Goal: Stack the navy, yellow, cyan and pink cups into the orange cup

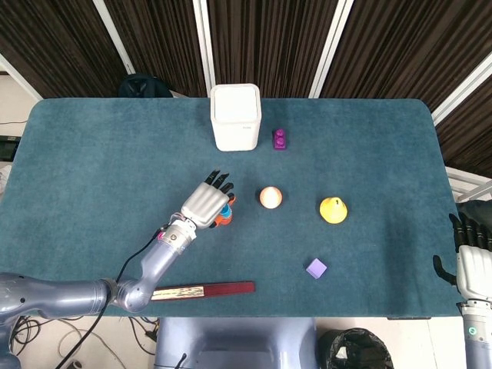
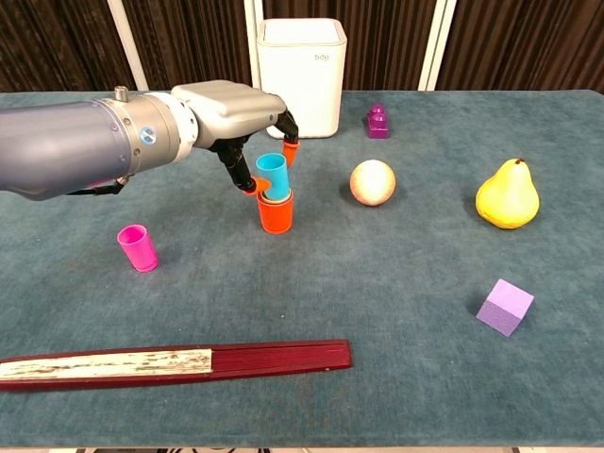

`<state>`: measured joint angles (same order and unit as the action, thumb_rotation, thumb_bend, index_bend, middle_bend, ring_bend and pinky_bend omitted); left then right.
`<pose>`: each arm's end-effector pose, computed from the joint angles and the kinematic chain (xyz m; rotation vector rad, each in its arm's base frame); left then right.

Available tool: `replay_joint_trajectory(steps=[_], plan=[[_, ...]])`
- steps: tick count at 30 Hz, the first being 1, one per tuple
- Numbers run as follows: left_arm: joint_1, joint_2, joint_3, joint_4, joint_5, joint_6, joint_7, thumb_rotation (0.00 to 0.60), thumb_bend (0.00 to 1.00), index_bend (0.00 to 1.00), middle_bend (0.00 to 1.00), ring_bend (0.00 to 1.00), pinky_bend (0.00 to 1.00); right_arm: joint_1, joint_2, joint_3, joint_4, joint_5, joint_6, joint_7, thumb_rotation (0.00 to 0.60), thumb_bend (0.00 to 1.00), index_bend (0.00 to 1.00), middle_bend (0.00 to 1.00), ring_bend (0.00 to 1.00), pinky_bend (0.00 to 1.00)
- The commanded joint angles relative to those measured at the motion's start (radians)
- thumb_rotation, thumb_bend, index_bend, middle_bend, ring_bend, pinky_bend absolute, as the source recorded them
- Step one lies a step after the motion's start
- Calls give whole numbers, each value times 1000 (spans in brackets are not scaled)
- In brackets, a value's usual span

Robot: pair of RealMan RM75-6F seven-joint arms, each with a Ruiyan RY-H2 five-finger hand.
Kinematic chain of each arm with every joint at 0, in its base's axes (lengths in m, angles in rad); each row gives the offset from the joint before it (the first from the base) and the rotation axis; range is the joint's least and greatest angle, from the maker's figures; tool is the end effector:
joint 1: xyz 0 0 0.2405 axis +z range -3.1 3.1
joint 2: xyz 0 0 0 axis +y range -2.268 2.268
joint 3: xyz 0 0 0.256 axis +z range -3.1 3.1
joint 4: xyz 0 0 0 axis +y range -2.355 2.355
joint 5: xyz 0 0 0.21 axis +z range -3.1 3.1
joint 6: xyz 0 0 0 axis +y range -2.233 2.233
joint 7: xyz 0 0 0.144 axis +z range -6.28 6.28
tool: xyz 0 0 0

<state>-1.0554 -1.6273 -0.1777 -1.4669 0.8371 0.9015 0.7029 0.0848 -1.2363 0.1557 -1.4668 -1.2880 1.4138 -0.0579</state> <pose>-0.0543 0.3674 -0.0500 -2.0795 -0.6470 -0.7908 -0.3529 -0.2008 0.1535 1.1849 -0.9228 0.7704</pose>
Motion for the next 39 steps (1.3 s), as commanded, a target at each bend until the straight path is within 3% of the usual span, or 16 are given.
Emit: replay_joint_trajectory(steps=[1, 4, 11, 14, 19, 21, 25, 31, 39], plan=[[-1, -5, 8, 11, -1, 5, 9, 600, 343, 452, 193, 0, 4, 0, 1, 0, -1, -1, 1, 1, 600, 431, 50, 0, 44, 0], [-2, -6, 16, 16, -2, 7, 20, 600, 335, 399, 175, 0, 3, -1, 2, 2, -2, 0, 4, 2, 600, 430, 50, 0, 44, 0], [-13, 2, 30, 7, -25, -4, 52, 600, 297, 133, 128, 0, 1, -2, 2, 1, -5, 0, 5, 2, 600, 431, 52, 0, 44, 0], [-16, 9, 30, -6, -42, -7, 59, 600, 295, 91, 124, 0, 1, -2, 3, 2, -6, 1, 5, 3, 600, 431, 52, 0, 44, 0], [-8, 38, 14, -54, -34, 10, 34, 600, 295, 177, 130, 0, 1, -4, 4, 4, -7, 5, 7, 2, 600, 431, 52, 0, 44, 0], [6, 67, 7, -97, -8, 29, 8, 600, 295, 244, 134, 0, 1, -4, 5, 5, -8, 5, 8, 3, 600, 430, 52, 0, 44, 0], [58, 163, 16, -194, 40, 69, -45, 600, 295, 287, 134, 0, 1, -4, 5, 5, -9, 6, 9, 3, 600, 430, 52, 0, 44, 0], [134, 336, 88, -316, 89, 77, -81, 600, 295, 287, 134, 0, 1, -3, 3, 3, -12, 2, 9, -3, 600, 431, 52, 0, 44, 0], [223, 462, 168, -370, 204, 65, -198, 600, 295, 273, 132, 0, 0, -4, 2, 4, -16, 5, 12, -13, 600, 430, 52, 0, 44, 0]])
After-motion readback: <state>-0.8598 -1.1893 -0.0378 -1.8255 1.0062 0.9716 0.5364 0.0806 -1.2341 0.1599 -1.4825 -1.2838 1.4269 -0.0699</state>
